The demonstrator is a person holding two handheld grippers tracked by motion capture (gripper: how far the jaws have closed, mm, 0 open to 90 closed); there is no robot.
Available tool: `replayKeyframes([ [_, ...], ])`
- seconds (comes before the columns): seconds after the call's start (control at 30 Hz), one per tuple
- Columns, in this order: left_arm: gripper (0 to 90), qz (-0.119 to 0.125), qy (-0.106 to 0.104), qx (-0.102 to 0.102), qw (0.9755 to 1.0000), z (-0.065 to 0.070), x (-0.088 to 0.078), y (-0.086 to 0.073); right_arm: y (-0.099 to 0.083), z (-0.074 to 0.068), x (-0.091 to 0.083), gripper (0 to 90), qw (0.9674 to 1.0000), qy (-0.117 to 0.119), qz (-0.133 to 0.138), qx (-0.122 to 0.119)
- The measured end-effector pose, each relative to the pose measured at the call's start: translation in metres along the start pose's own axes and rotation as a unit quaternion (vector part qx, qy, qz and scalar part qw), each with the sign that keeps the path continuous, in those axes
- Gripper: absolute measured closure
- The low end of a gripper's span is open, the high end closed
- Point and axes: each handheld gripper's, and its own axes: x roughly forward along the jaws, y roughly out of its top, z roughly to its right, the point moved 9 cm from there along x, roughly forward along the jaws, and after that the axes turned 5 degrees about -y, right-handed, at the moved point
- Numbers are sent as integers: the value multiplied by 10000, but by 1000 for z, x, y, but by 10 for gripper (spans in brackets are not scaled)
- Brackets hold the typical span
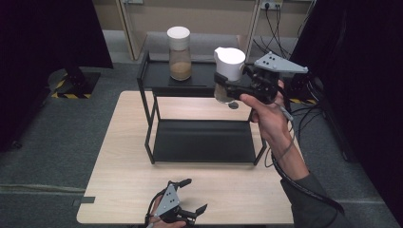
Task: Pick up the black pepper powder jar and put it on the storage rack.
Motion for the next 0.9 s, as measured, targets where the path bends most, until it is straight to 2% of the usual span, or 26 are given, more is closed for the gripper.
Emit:
replayKeyframes([
  [0.23, 26, 5, -10, -1, 10000, 0, -1, 0, 6, 3, 18, 310, 9999, -152, 33, 52],
  [0.33, 26, 3, -12, 2, 10000, 1, 0, 0, 7, 5, 25, 309, 9996, -201, 83, 176],
  [0.47, 26, -3, -33, 30, 10000, 2, 0, 0, 10, 3, 35, 309, 9994, -320, 87, 50],
  [0.9, 26, -25, -74, 44, 10000, 3, 1, 0, 8, 10, 61, 309, 9977, -677, -2, 101],
])
